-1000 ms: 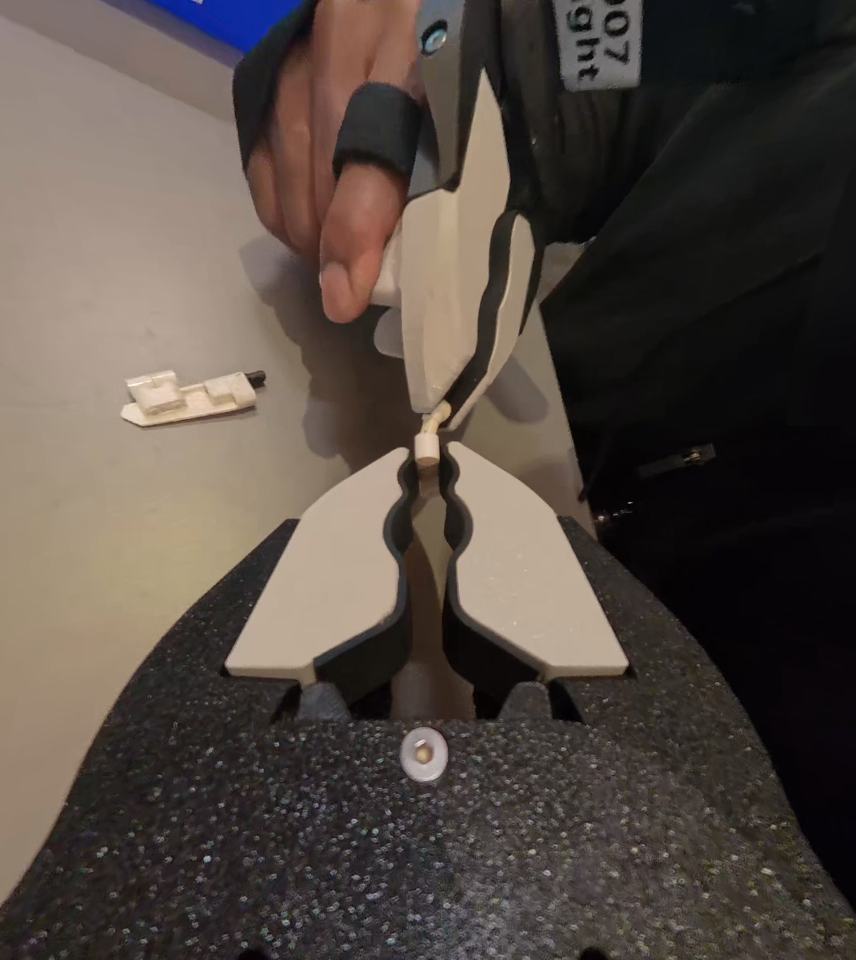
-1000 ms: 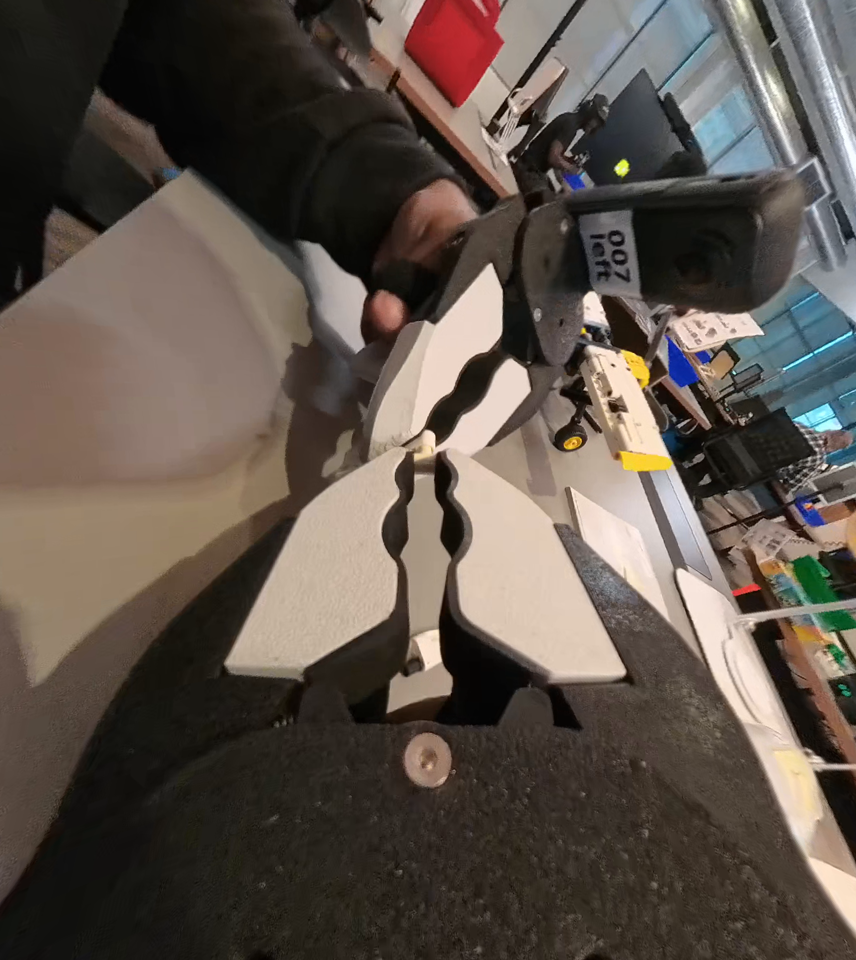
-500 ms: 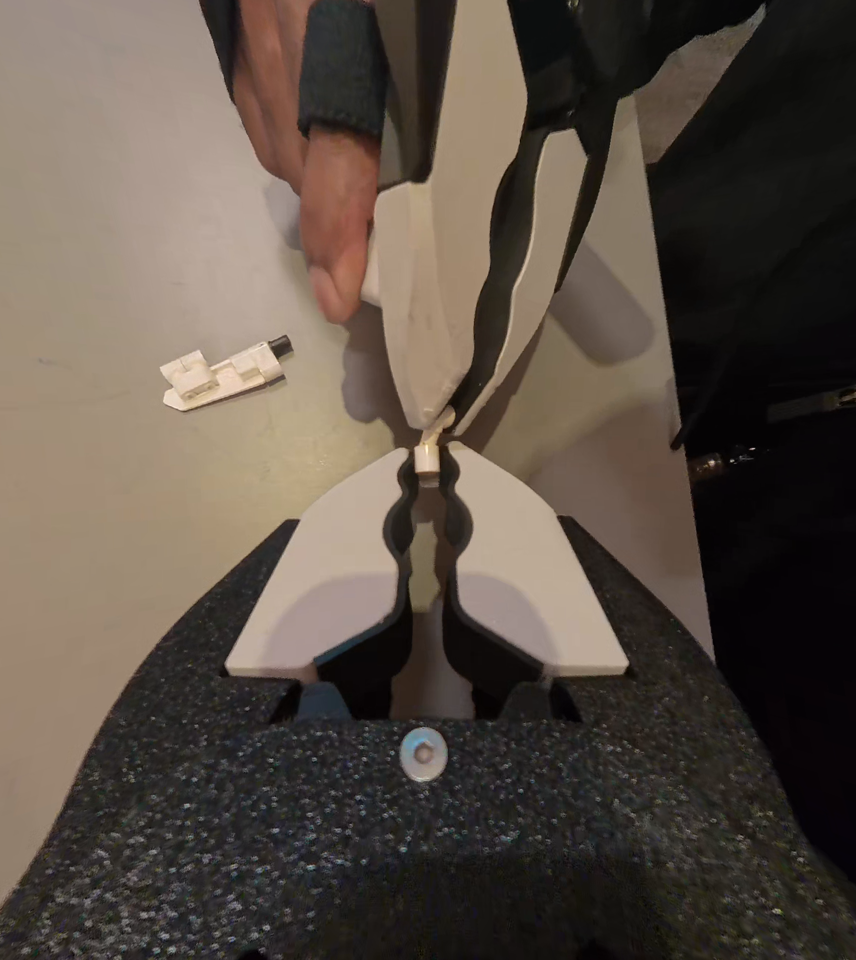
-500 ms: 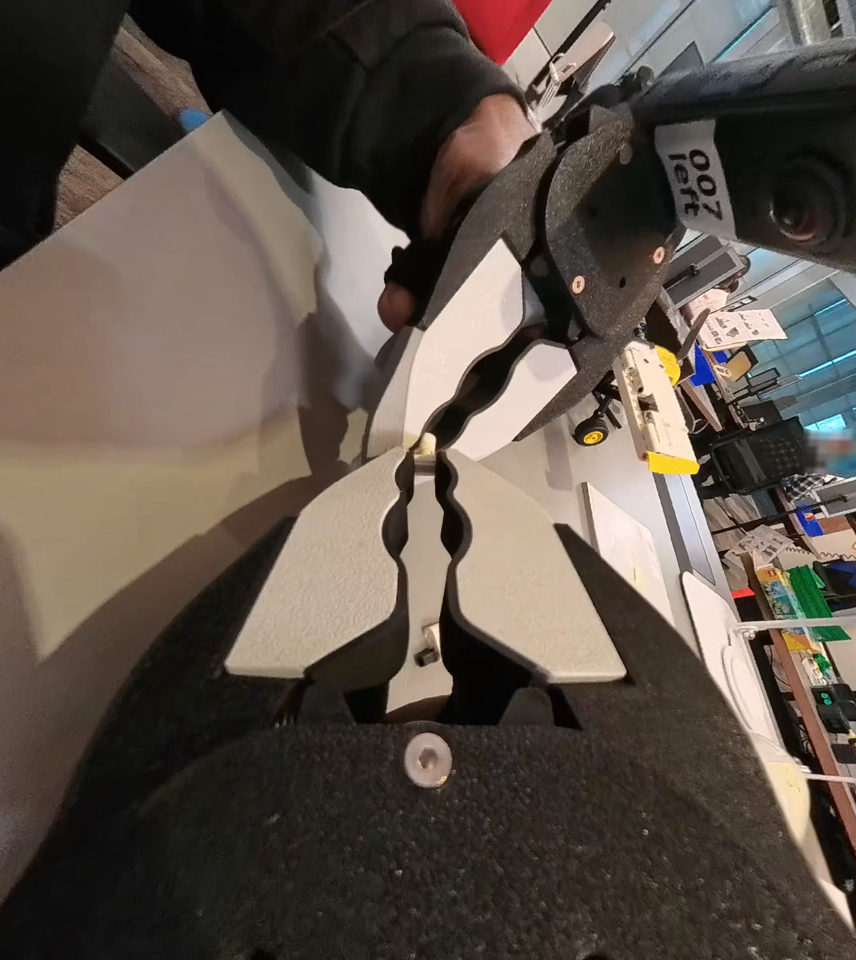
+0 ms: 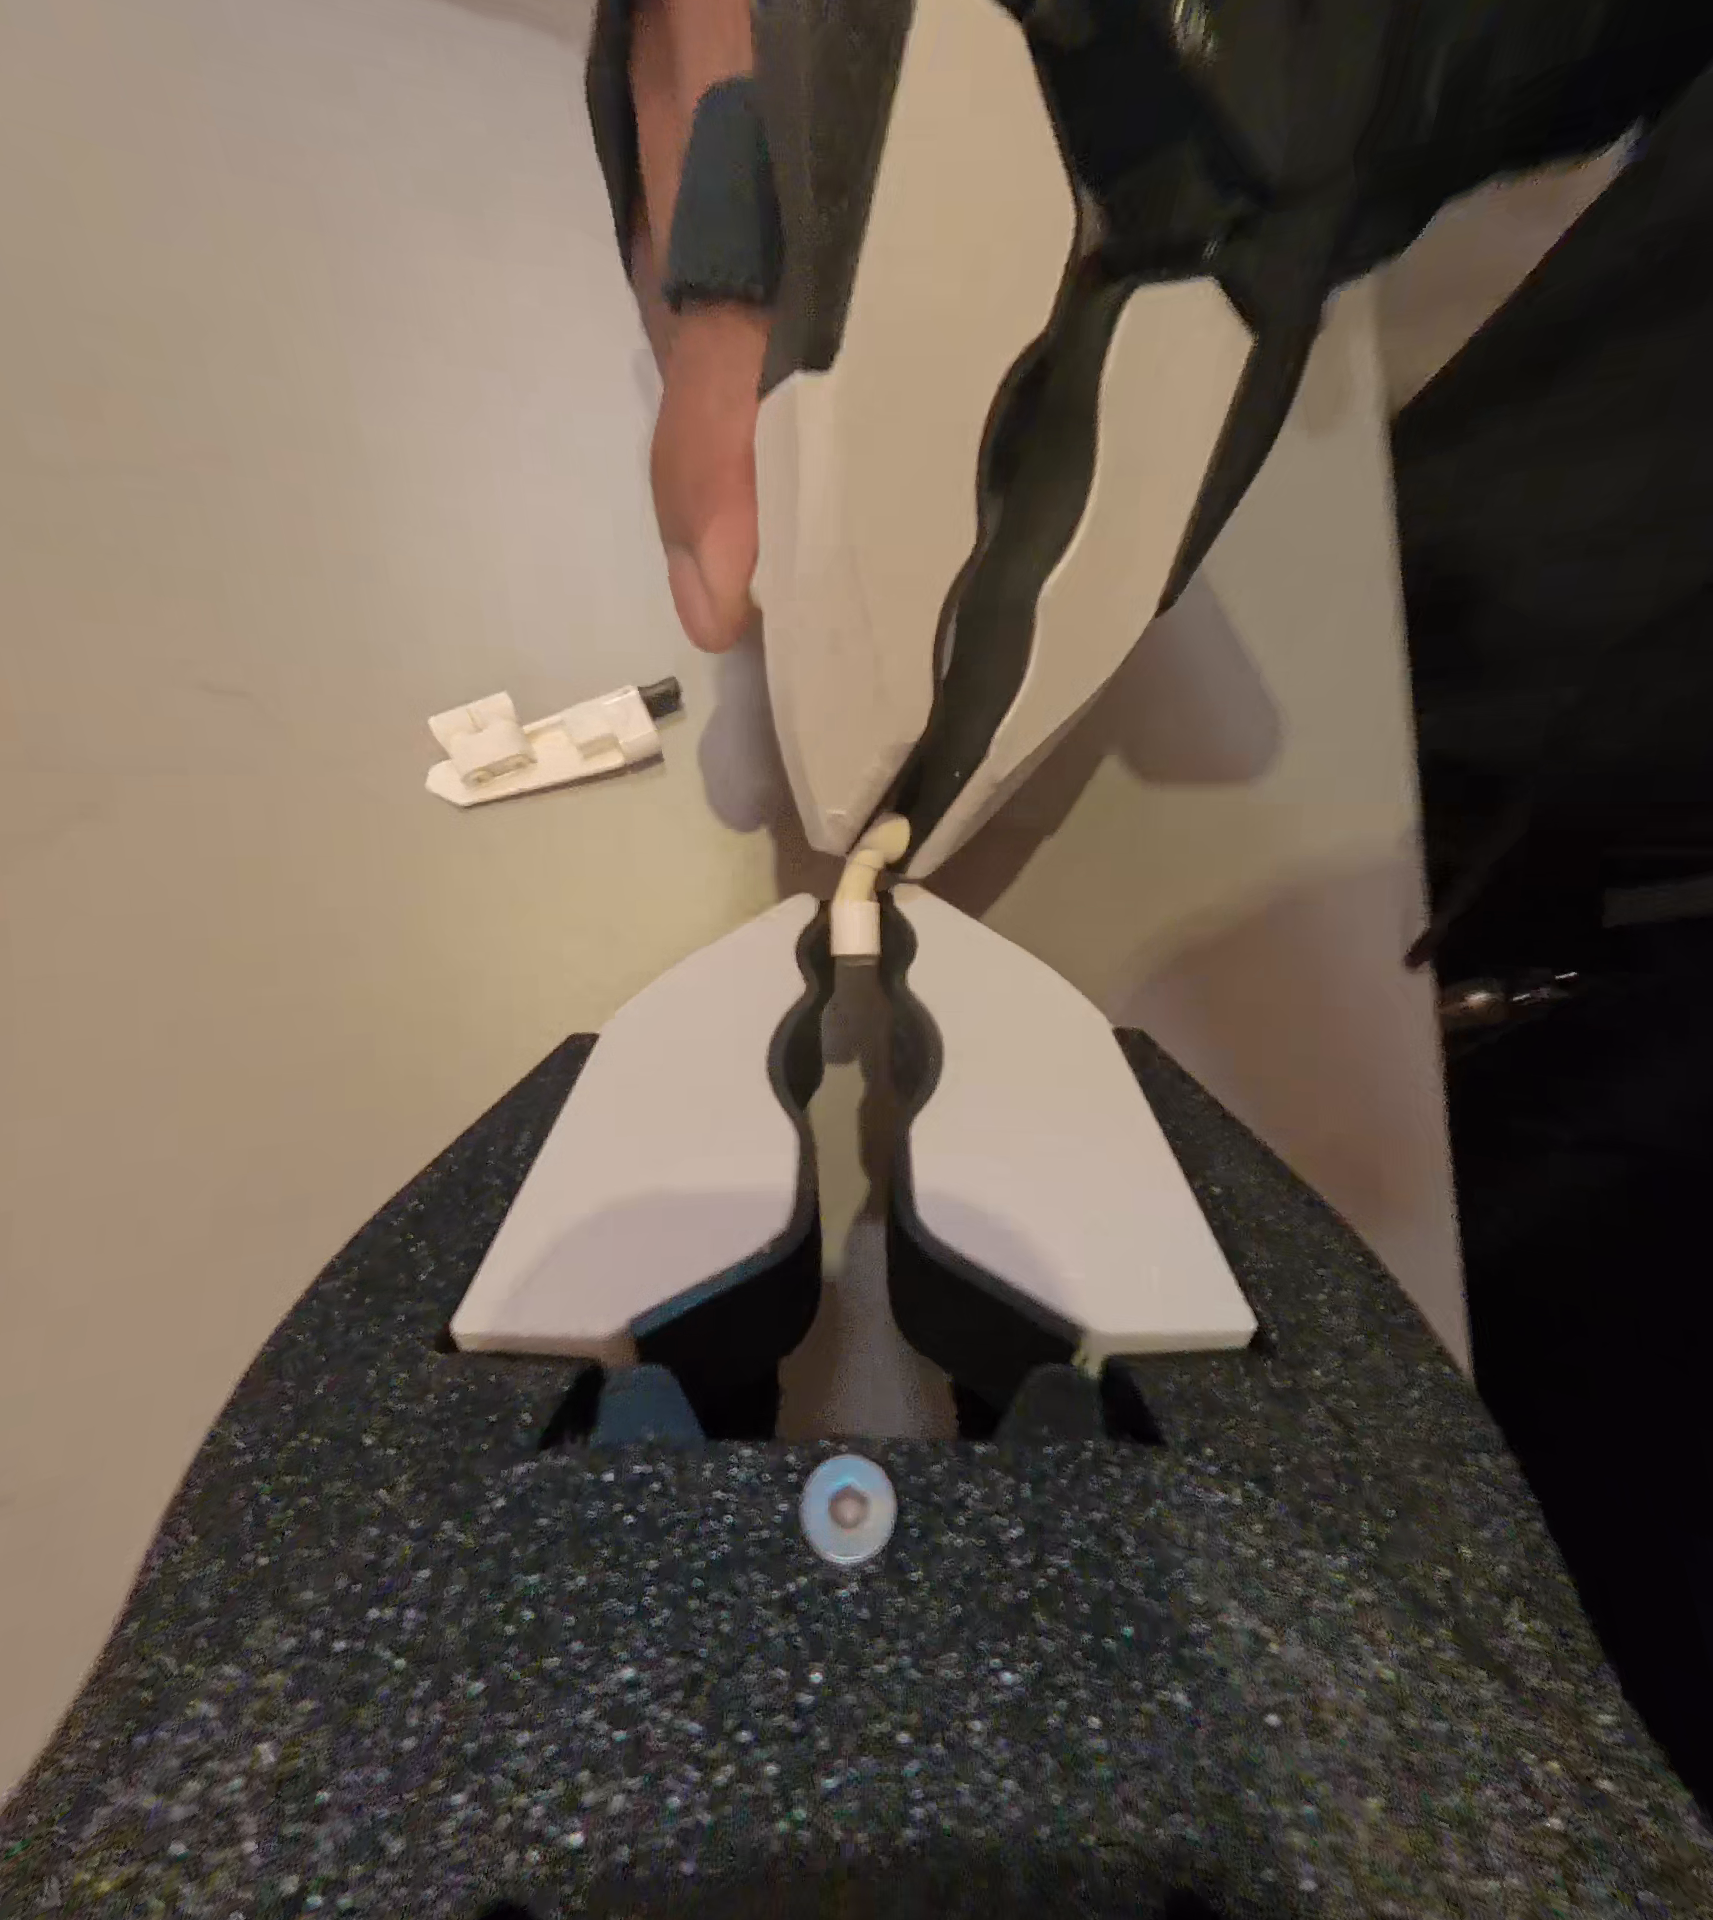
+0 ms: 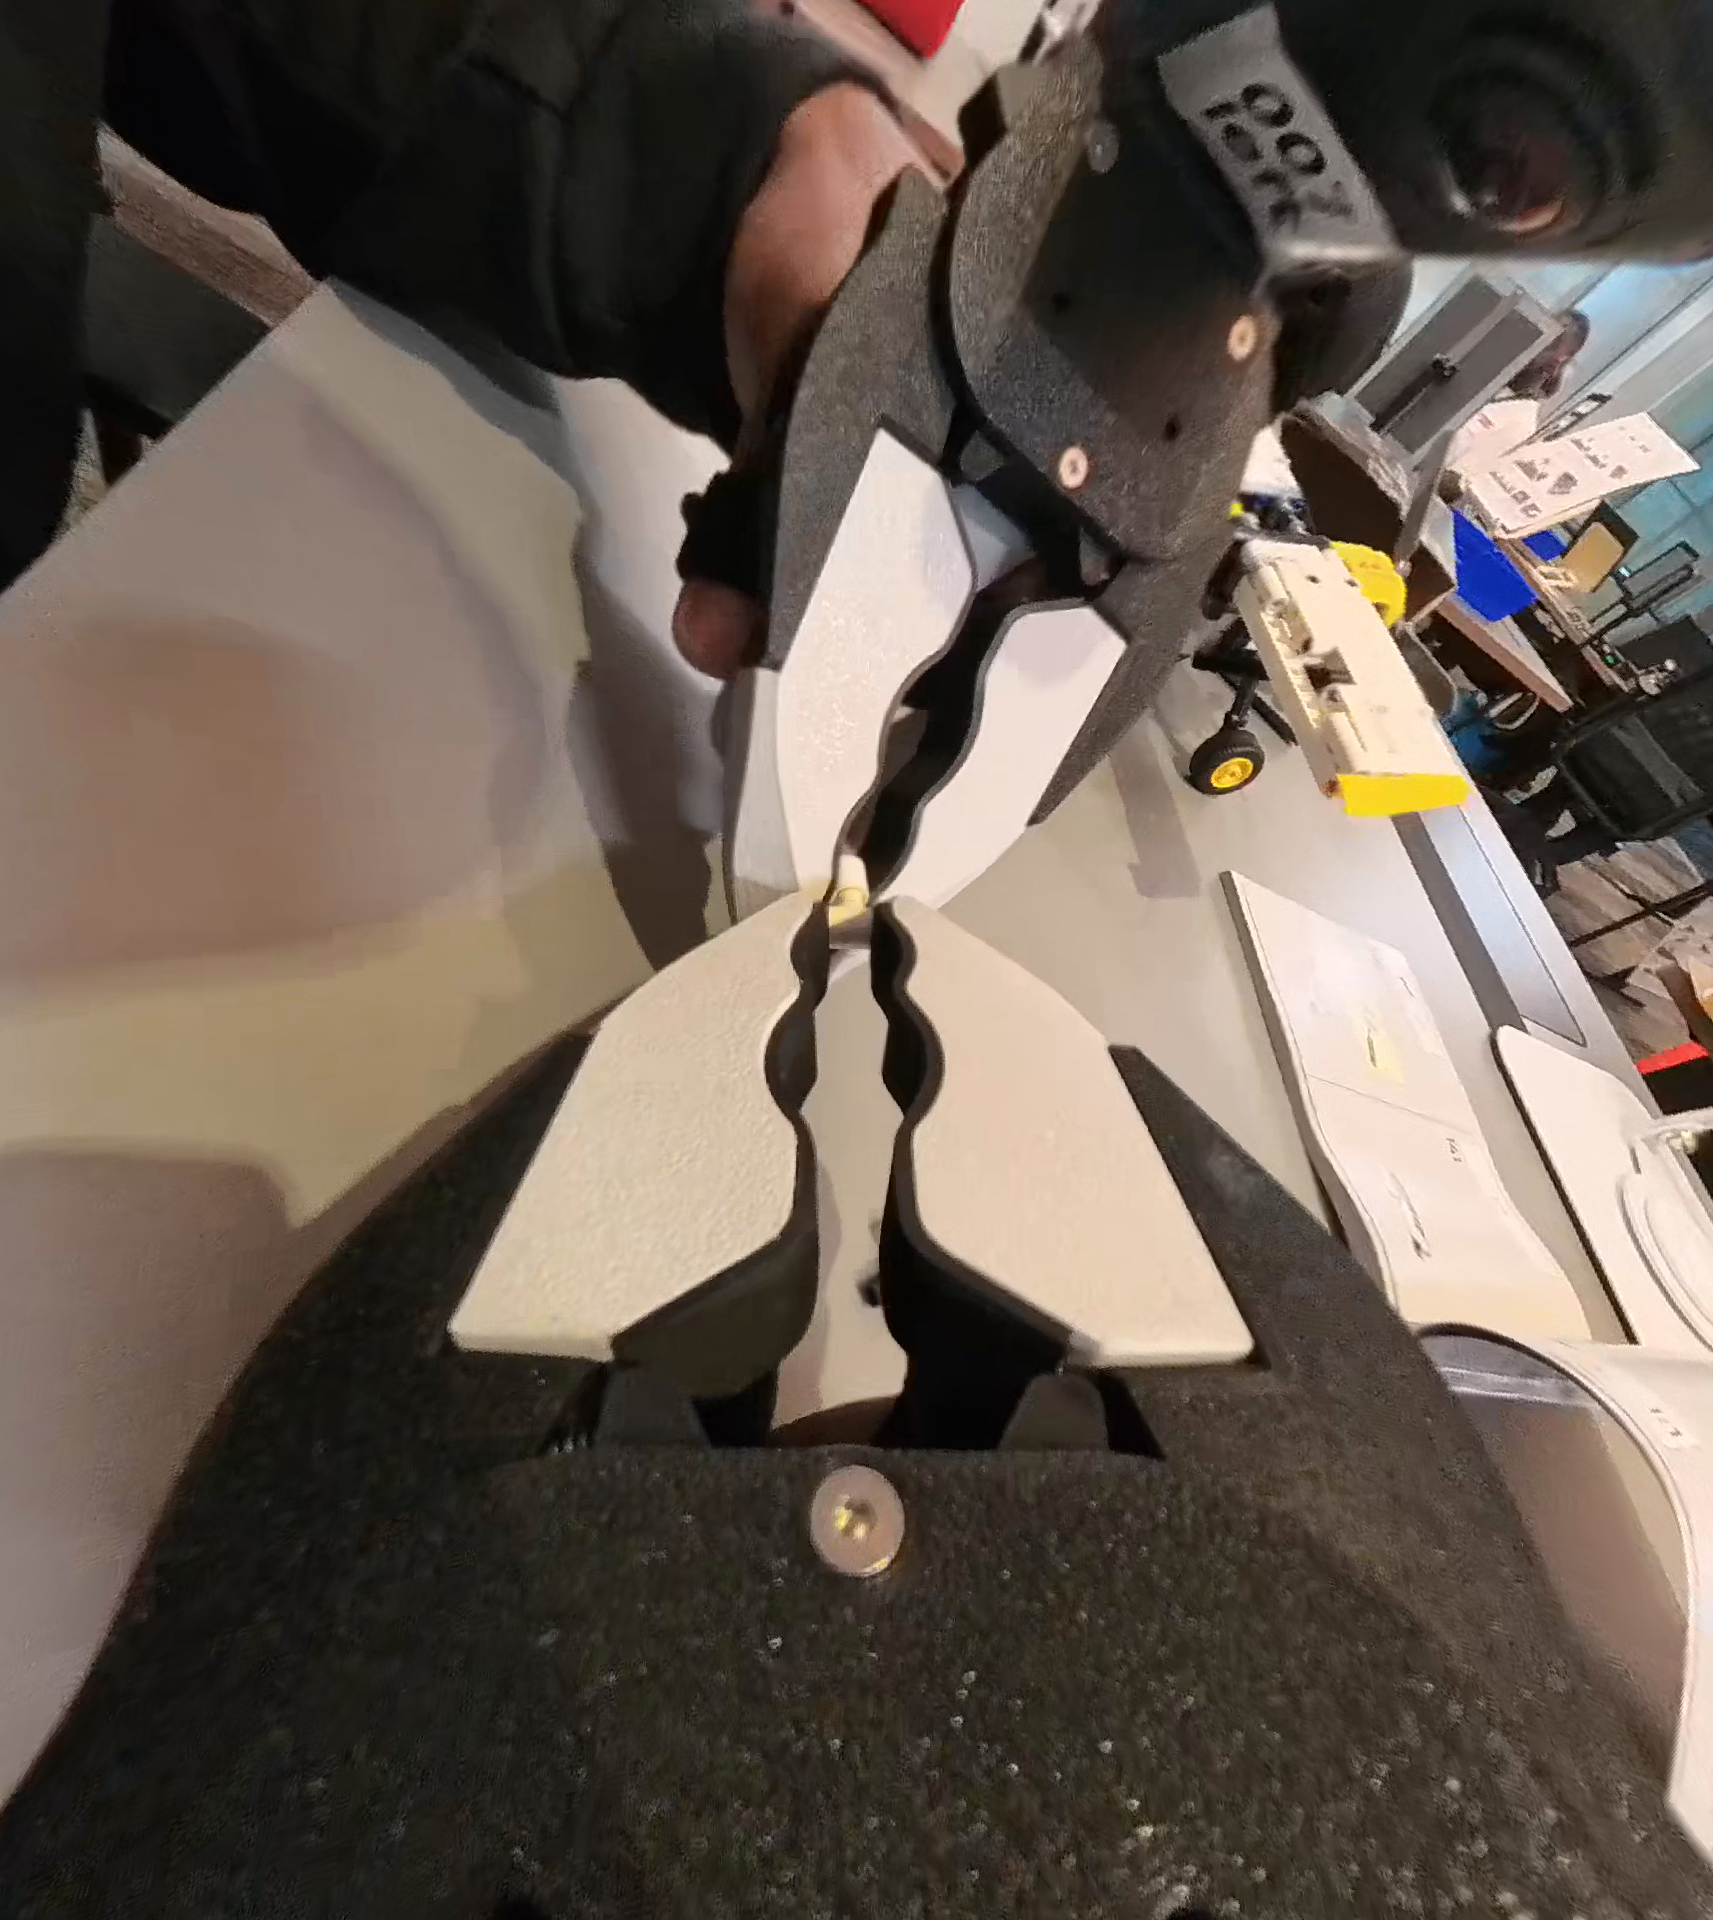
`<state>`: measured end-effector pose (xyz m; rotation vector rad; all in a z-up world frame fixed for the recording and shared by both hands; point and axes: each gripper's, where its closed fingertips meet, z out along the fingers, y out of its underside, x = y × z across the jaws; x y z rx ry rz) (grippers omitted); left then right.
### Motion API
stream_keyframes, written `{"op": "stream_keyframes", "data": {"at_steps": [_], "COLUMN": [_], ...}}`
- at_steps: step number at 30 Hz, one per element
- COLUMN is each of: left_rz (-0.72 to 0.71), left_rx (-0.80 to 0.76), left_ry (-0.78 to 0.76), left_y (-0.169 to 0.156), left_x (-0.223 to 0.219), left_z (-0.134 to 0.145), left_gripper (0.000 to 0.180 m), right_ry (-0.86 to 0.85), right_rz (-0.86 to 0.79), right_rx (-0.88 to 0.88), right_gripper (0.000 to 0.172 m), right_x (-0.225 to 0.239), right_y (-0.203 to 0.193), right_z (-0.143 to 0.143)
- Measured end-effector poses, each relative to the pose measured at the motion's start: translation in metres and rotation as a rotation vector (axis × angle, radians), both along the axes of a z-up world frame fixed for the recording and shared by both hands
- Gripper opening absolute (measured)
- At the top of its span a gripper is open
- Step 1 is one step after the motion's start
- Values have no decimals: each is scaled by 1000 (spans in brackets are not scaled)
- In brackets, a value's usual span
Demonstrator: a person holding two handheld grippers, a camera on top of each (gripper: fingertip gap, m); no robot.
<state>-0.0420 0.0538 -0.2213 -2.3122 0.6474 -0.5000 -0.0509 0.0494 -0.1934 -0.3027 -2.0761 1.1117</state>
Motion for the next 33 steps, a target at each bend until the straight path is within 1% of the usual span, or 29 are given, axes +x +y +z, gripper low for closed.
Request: {"op": "stream_keyframes", "data": {"at_steps": [5, 7, 12, 14, 19, 24, 28, 33], "left_rz": [52, 54, 33, 48, 110, 156, 214, 240], "left_rx": [60, 83, 124, 149, 190, 220, 217, 193], "left_ry": [-314, -417, -542, -594, -789, -1012, -1094, -1112], "left_y": [-1, -1, 0, 3, 12, 19, 25, 30], "left_x": [-8, -11, -6, -6, -12, -20, -25, -22], "left_z": [24, 34, 47, 53, 67, 83, 84, 82], "left_gripper": [8, 8, 8, 8, 8, 8, 7, 7], "right_ry": [8, -1, -6, -2, 45, 143, 185, 184], "right_rz": [-30, -23, -16, -22, -75, -153, -219, -229], "right_rx": [-102, -142, -161, -167, -193, -250, -277, -237], "right_gripper": [8, 8, 8, 8, 8, 8, 8, 8], "right_x": [-2, -2, 0, -1, -7, -13, -18, -20], "right_y": [6, 7, 1, 0, 2, 8, 14, 8], "right_z": [16, 21, 23, 23, 32, 49, 56, 51]}}
